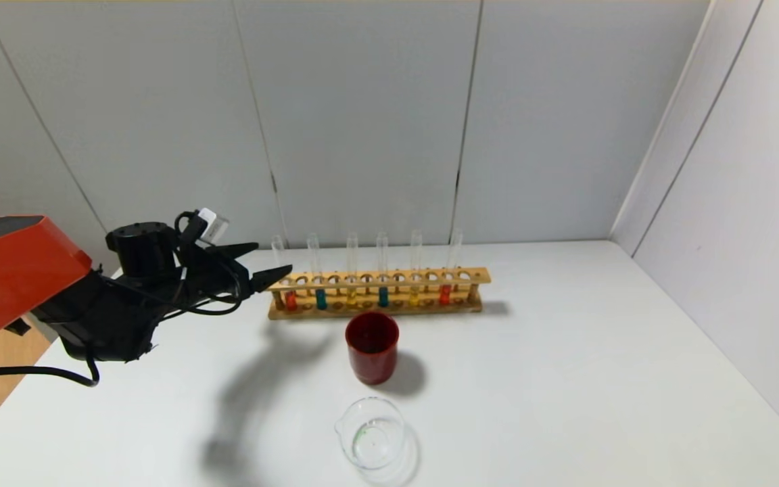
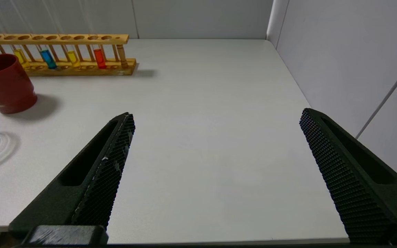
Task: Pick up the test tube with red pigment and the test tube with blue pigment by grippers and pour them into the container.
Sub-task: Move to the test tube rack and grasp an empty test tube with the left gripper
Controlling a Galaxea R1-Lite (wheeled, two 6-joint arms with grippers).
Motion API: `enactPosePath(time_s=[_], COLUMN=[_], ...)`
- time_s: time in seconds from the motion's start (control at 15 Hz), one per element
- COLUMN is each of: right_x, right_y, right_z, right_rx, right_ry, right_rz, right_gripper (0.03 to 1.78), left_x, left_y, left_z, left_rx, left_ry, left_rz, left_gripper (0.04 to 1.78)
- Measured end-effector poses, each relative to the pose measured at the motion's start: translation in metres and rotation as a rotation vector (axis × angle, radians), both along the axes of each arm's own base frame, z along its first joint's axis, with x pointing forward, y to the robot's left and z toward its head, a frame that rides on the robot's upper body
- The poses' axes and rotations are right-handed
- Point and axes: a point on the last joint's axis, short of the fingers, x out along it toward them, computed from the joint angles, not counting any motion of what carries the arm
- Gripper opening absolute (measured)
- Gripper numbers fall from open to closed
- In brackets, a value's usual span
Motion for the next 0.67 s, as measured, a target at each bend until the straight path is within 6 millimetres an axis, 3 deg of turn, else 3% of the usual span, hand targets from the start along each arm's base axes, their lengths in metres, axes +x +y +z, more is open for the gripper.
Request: enactPosePath(time_s=[0.67], right_x=[0.0], right_y=[0.0], right_z=[0.0], right_rx=[0.0], right_ry=[0.0], right_rz=[0.0], right_gripper=[1.75], left_x=[0.012], left_y=[-0.015], left_z=[-0.003], left_rx=[0.002], left_ry=[-0.033], left_rz=[-0.029], left_gripper=[1.75])
